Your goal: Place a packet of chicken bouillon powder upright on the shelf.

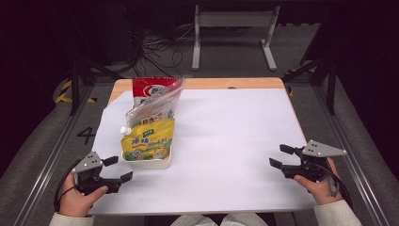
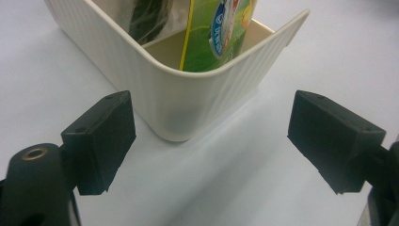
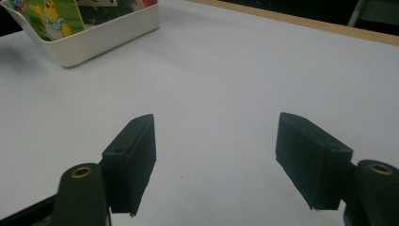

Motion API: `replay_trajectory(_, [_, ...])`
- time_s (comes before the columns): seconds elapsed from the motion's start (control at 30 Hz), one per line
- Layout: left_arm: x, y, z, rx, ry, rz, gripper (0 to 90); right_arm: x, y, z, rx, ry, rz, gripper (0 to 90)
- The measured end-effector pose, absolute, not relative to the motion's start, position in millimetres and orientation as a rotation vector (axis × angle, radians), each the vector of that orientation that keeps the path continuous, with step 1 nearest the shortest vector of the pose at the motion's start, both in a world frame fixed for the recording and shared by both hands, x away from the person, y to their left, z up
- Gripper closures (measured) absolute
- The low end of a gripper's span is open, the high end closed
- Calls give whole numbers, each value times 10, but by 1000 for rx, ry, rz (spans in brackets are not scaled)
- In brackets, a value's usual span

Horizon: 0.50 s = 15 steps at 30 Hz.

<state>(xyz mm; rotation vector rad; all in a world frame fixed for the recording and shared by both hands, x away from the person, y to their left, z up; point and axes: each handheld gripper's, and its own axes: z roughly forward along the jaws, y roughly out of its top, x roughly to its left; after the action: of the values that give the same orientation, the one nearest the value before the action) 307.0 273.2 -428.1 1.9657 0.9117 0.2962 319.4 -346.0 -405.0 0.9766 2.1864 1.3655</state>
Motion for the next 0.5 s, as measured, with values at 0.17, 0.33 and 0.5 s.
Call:
replay_trajectory(0.17, [3115,2715,-4356,1968,917,262,156,3196,-3476,-4149,972,2193,1352,279])
replay_trajectory(0.33, [3140,2703,-4405,1974,919,249,154,3192,-3482,-4267,954,2208,1341,277])
replay_trajectory(0.5, [3167,2686,-4464,1984,928,243,151,3202,-3496,-4399,952,2218,1324,269])
